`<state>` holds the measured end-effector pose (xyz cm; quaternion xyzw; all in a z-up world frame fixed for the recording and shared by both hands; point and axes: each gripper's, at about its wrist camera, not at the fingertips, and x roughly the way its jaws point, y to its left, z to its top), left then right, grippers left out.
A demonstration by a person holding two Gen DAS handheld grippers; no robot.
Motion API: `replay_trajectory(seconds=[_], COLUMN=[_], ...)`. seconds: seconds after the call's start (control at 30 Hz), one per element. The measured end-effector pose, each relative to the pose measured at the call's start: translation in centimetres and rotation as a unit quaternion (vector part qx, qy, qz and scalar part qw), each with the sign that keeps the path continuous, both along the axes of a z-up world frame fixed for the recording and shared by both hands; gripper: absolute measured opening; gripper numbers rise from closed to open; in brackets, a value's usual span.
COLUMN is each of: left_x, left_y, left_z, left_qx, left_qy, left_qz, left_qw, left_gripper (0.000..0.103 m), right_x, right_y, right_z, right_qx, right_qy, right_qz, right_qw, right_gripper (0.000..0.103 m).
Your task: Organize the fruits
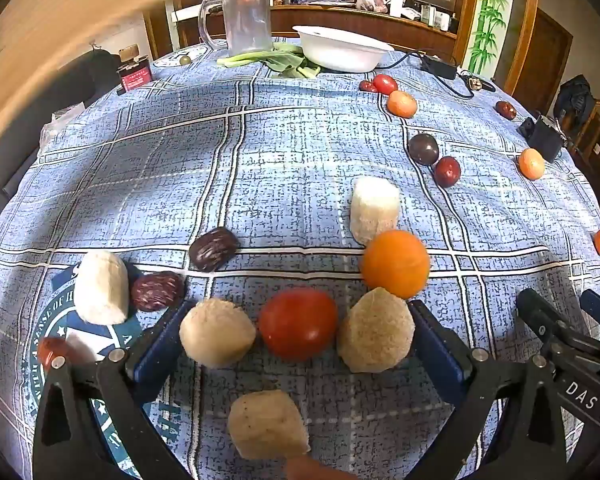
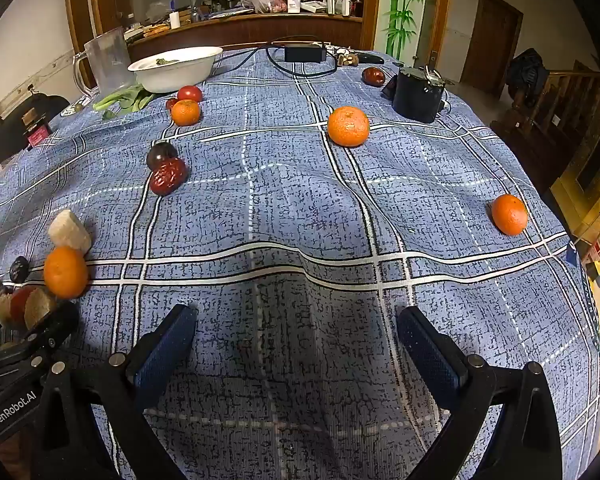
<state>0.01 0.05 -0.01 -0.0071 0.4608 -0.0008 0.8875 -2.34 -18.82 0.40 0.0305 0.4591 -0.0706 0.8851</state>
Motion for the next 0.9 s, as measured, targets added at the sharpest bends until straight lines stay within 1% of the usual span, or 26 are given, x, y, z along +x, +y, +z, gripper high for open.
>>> replay_trajectory(seconds=[0.47, 0.9], left_x=[0.10, 0.06], left_y=[0.44, 0.20], left_z=[-0.53, -0.33], left_qx=[0.005, 0.005], left_qy=[-0.001, -0.001], left_qz=[0.000, 0.000], left_qw=[1.0000, 1.0000], left_gripper=[0.103, 0.103], right_x=[0.01, 0.00], right_y=[0.00, 0.01], right_z=[0.00, 0.00], right_qx=[0.000, -0.001], right_qy=[0.000, 0.000], right_qz=[0.000, 0.000], right_qw=[1.000, 1.000], right_gripper=[0.102, 0.102])
